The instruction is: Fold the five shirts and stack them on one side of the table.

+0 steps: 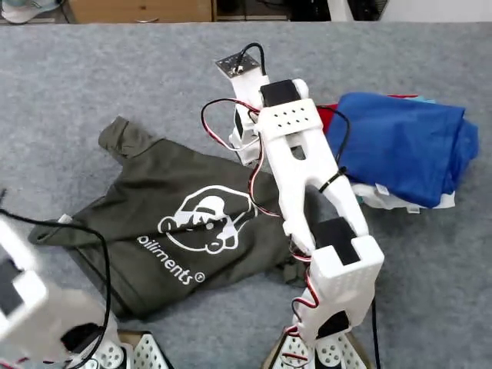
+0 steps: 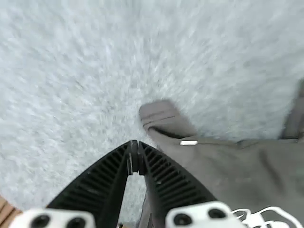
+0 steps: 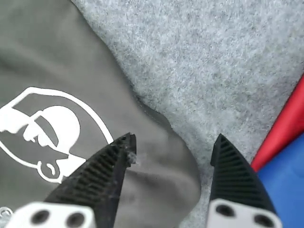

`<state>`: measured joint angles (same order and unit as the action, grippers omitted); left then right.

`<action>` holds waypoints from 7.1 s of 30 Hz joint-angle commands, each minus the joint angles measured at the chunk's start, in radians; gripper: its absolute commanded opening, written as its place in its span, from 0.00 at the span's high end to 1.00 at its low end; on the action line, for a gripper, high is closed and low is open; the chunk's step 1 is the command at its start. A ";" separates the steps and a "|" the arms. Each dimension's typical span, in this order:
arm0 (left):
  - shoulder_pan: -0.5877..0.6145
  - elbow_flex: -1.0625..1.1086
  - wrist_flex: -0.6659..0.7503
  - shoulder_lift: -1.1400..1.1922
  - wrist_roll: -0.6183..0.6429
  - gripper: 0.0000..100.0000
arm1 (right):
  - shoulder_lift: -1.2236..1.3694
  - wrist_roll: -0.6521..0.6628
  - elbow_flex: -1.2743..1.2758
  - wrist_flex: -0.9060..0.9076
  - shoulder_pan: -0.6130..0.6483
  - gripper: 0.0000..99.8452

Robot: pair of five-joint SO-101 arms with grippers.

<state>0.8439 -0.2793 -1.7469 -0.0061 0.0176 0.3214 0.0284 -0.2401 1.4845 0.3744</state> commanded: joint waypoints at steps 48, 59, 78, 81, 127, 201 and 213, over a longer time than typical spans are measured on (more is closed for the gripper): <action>-0.089 0.265 0.295 0.325 0.503 0.82 | 0.630 0.002 -0.763 0.302 0.084 0.74; -0.236 0.086 0.370 0.490 0.574 0.82 | 0.631 0.002 -0.763 0.302 0.079 0.74; -0.107 -0.195 -0.009 0.584 0.574 0.72 | 0.691 0.003 -0.771 0.299 0.081 0.74; -0.126 -0.193 0.037 0.639 0.594 0.72 | 0.702 0.003 -0.765 0.299 0.081 0.74; -0.126 -0.419 0.087 0.851 0.305 0.80 | 0.705 0.003 -0.763 0.301 0.079 0.74; 0.698 0.293 -0.011 -0.394 -0.750 0.98 | 0.883 0.075 -0.990 0.305 0.461 0.99; 0.505 0.184 -0.011 -0.228 -0.664 0.98 | 0.503 0.091 -0.450 0.302 0.275 1.00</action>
<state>1.3978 -0.0292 -1.7484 -0.2440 -0.6590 0.9889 0.1097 -0.8661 1.7637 0.7242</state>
